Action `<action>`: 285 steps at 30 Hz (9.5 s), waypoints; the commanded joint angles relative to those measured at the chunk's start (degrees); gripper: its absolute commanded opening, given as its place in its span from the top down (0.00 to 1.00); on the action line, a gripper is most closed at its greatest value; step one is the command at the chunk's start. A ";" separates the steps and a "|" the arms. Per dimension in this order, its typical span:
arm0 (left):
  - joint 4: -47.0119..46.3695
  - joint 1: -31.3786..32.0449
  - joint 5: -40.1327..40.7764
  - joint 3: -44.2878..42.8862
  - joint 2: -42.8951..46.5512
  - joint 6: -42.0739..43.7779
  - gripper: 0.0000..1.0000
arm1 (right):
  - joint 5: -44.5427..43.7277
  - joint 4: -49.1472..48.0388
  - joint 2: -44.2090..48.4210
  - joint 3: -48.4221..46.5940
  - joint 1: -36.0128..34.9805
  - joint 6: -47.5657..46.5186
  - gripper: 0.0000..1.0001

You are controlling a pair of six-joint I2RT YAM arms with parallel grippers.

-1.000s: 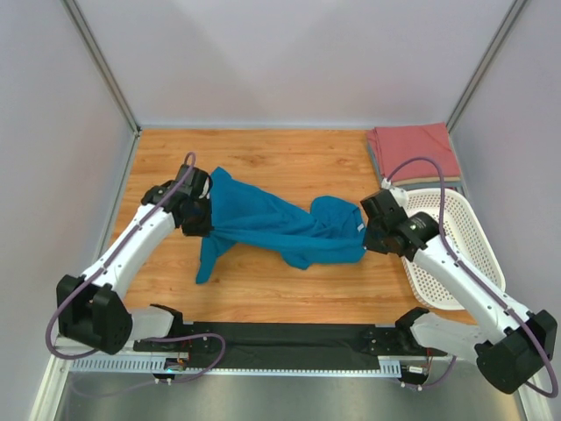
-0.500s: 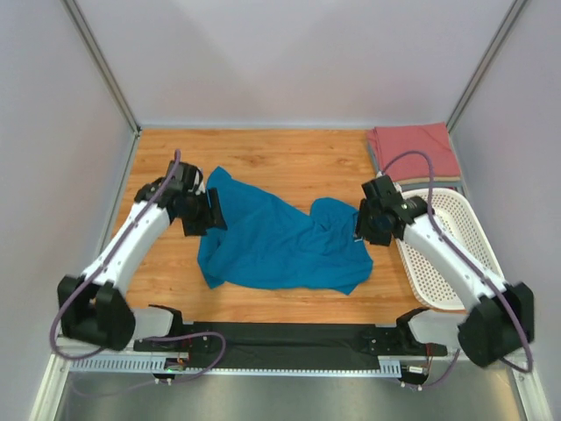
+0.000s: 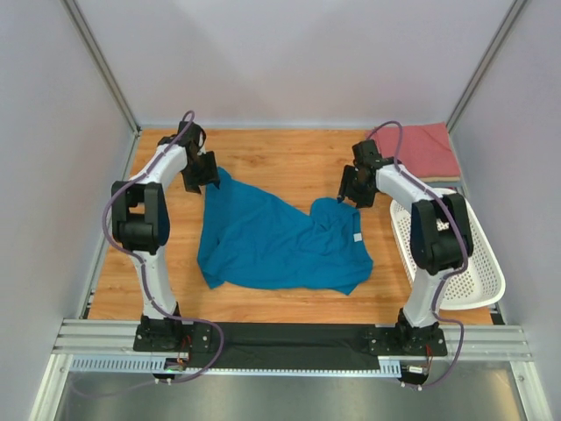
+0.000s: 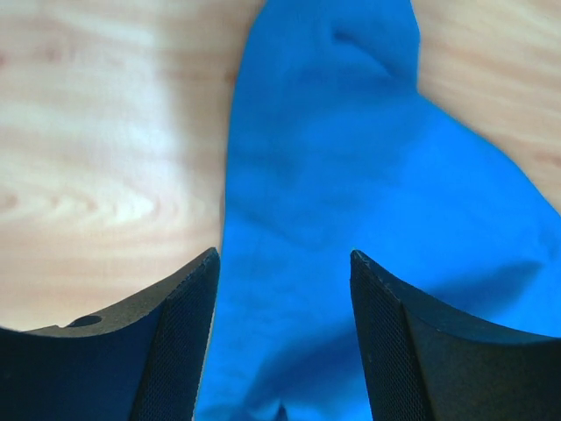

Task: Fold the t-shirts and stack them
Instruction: Flatten the tshirt out

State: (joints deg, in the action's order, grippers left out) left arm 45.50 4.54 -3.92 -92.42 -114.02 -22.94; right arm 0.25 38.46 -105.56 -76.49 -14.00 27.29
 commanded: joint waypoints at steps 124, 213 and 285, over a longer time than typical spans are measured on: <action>3.11 -6.56 2.69 10.60 4.51 -0.27 0.66 | 16.18 2.59 -7.38 -9.47 4.51 -18.85 0.39; 5.22 -6.64 10.25 21.40 23.31 -2.29 0.64 | -4.29 -5.69 19.51 27.20 1.26 9.19 1.00; -7.61 -2.78 -13.13 31.86 24.81 10.37 0.66 | 2.21 -1.89 37.09 4.24 1.96 -8.22 1.00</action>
State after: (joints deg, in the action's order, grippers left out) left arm 37.78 0.86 -17.23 -58.59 -89.69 -14.44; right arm 2.04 37.50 -69.30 -71.99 -12.32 19.64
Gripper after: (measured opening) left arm 0.344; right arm 0.010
